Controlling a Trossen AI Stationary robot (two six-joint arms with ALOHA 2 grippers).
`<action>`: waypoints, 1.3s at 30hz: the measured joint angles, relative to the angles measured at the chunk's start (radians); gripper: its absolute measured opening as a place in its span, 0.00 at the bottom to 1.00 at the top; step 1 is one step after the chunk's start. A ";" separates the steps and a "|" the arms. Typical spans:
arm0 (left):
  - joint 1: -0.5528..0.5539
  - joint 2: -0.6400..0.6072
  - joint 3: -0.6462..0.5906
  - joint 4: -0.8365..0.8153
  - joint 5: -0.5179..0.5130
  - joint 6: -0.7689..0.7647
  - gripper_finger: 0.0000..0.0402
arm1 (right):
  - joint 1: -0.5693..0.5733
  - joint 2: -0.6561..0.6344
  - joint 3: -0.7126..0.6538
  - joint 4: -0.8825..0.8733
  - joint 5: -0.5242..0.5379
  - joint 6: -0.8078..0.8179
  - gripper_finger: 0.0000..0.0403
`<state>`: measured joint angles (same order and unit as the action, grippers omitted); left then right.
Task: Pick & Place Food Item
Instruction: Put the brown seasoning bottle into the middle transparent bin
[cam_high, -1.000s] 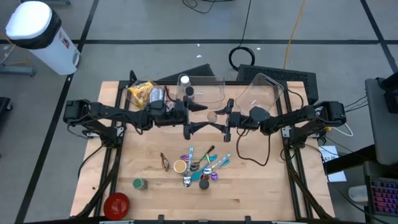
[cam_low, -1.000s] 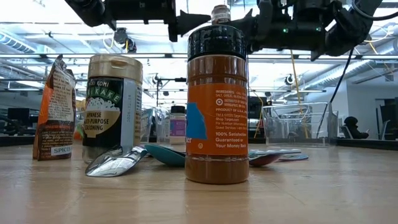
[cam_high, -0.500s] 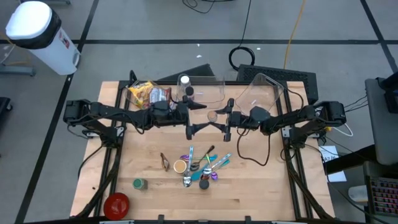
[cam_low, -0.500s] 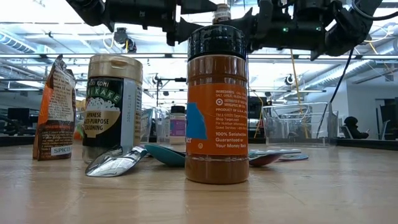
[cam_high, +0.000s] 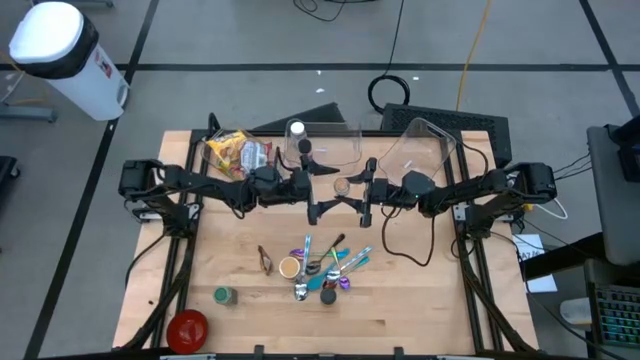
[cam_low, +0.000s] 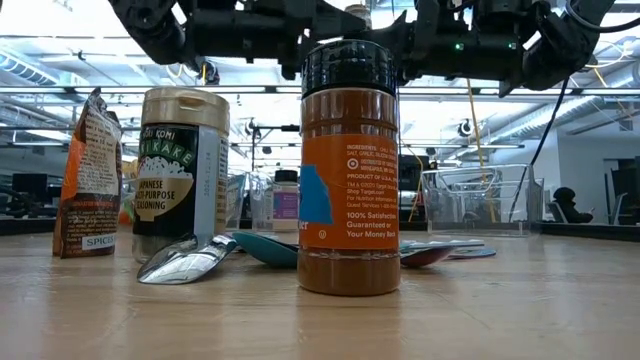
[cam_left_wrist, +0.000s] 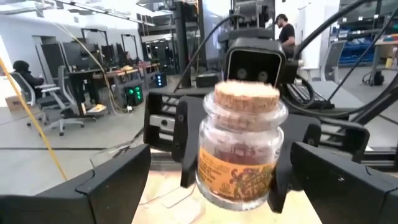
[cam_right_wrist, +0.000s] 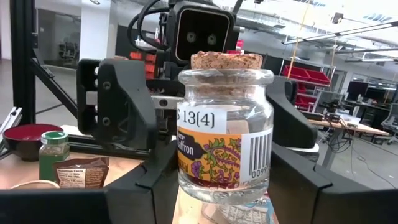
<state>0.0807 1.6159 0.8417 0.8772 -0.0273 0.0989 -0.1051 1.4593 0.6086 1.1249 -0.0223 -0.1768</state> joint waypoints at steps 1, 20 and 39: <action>0.000 0.002 0.000 0.000 0.000 0.005 0.98 | 0.000 0.000 0.000 -0.002 0.000 0.000 0.46; 0.006 0.002 0.000 0.018 0.071 0.012 0.98 | 0.000 0.000 0.000 -0.008 0.000 0.001 0.47; 0.022 0.002 0.001 0.011 0.071 0.001 0.78 | 0.000 0.000 0.000 -0.008 0.000 0.001 0.46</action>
<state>0.1024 1.6176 0.8425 0.8883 0.0434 0.0998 -0.1047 1.4593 0.6086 1.1172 -0.0228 -0.1761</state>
